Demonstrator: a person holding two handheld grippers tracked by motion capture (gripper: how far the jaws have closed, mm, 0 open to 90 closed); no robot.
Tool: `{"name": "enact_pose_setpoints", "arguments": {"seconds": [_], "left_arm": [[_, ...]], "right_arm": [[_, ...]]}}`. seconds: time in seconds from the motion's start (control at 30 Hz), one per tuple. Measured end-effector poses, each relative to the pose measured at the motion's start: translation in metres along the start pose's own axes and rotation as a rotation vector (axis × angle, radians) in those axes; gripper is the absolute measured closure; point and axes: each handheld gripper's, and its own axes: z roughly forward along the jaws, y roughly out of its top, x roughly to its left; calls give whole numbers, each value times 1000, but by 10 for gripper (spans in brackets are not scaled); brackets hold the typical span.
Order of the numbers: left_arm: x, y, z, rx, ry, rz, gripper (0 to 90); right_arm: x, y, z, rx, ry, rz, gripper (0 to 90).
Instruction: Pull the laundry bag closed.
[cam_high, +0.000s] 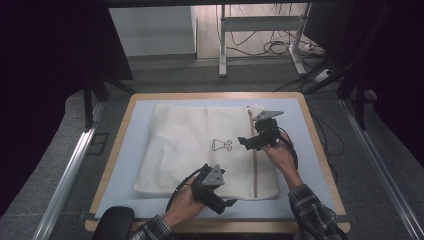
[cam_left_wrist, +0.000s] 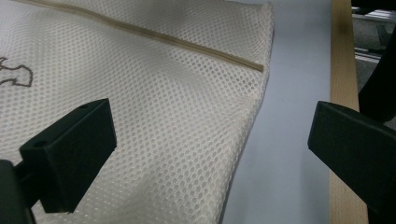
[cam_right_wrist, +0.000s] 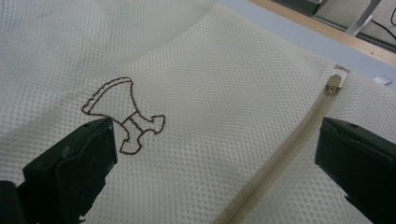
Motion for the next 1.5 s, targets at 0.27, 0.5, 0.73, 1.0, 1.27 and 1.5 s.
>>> {"name": "enact_pose_setpoints", "arguments": {"seconds": [0.27, 0.5, 0.73, 1.0, 1.27, 1.5], "left_arm": [[4, -3, -5, 13, 14, -1, 9], [7, -4, -9, 23, 30, 2, 9], [12, -6, -16, 5, 47, -21, 9], [16, -9, -19, 2, 55, -38, 10], [18, -11, -23, 7, 69, -40, 10], [21, -14, -29, 0, 86, -55, 10]], "right_arm": [[13, -5, -5, 14, 21, -22, 0], [22, -10, -13, 1, 32, -38, 0], [31, -17, -20, -6, 33, -44, 0], [40, -24, -31, -26, 43, -60, 1], [46, -31, -41, -33, 65, -39, 0], [53, -39, -50, -34, 85, -31, 0]]}}
